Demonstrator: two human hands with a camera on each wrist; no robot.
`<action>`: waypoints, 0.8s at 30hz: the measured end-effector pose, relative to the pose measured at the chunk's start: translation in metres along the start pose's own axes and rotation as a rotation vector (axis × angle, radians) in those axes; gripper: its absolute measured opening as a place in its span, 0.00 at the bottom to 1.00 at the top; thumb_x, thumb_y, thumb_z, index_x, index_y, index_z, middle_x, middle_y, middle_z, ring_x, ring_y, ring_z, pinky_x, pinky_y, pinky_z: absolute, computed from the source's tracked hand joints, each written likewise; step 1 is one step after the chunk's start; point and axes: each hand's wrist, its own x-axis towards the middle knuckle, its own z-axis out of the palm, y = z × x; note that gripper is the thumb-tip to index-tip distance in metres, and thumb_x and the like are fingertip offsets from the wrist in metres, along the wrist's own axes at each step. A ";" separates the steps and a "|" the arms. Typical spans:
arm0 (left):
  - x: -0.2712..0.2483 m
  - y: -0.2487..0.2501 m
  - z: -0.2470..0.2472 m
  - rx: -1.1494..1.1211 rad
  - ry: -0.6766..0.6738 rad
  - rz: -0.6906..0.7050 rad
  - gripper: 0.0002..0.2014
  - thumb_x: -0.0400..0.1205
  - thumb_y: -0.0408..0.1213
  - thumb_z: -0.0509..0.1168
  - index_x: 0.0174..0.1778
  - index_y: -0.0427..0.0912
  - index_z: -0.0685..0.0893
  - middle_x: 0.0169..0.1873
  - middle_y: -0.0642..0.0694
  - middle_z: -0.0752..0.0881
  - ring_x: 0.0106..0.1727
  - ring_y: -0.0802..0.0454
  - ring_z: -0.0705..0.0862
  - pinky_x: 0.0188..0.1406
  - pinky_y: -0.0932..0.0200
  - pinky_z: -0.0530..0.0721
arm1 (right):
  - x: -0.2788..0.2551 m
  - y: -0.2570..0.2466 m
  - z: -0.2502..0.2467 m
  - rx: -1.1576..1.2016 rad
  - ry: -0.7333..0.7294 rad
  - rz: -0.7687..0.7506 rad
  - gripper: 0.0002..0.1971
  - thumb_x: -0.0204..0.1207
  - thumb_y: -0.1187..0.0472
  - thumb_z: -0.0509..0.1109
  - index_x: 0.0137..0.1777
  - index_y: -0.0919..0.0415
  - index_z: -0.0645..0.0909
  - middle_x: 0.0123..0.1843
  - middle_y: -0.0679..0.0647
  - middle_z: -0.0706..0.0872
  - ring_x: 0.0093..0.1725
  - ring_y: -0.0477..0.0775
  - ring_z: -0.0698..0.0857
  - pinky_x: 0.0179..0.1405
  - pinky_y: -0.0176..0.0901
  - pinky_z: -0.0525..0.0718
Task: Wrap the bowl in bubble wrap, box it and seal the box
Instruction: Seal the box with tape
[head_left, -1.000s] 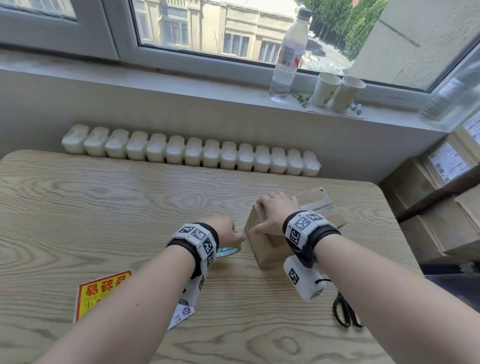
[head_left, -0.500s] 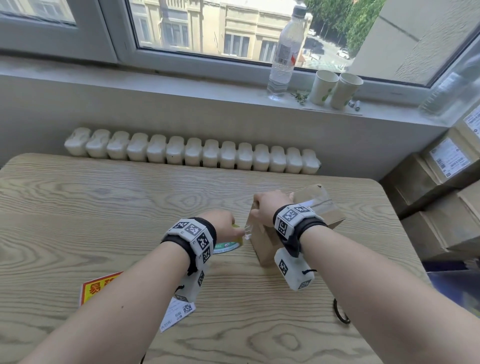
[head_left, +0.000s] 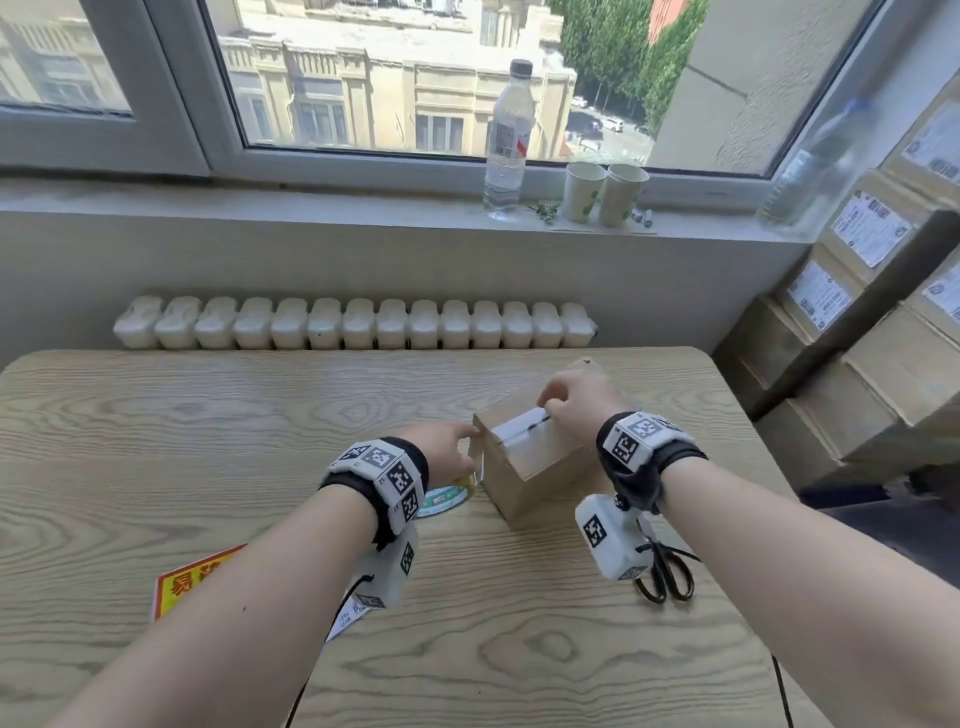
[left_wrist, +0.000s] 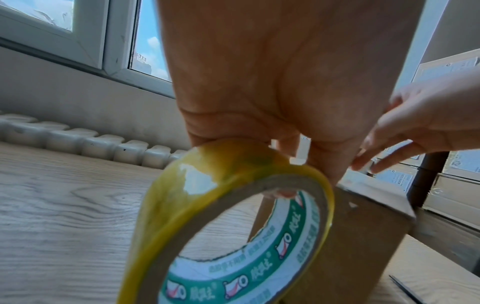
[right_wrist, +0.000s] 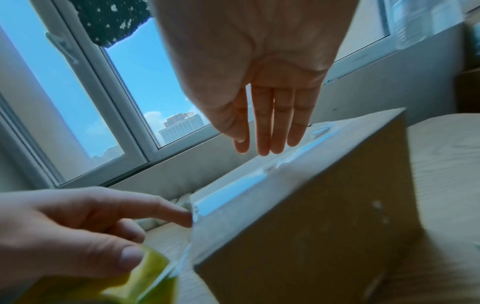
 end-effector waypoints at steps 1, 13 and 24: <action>-0.001 0.003 0.001 0.004 0.004 -0.007 0.26 0.82 0.45 0.61 0.77 0.58 0.67 0.71 0.48 0.78 0.65 0.48 0.81 0.58 0.55 0.80 | -0.006 0.009 -0.002 -0.014 0.039 0.045 0.12 0.78 0.62 0.63 0.53 0.55 0.87 0.57 0.52 0.87 0.59 0.55 0.83 0.52 0.40 0.78; -0.004 0.025 0.026 -0.053 0.238 -0.118 0.21 0.80 0.42 0.60 0.71 0.53 0.75 0.61 0.46 0.84 0.62 0.45 0.81 0.54 0.55 0.77 | -0.054 0.115 0.039 -0.116 -0.155 0.478 0.10 0.82 0.55 0.62 0.48 0.58 0.81 0.51 0.63 0.86 0.53 0.63 0.84 0.44 0.42 0.75; -0.007 0.019 0.045 -0.152 0.332 -0.211 0.15 0.81 0.45 0.60 0.59 0.46 0.85 0.60 0.47 0.84 0.61 0.47 0.80 0.55 0.55 0.75 | -0.082 0.152 0.091 -0.089 -0.024 0.595 0.13 0.77 0.56 0.64 0.60 0.55 0.82 0.31 0.56 0.77 0.42 0.63 0.84 0.39 0.43 0.77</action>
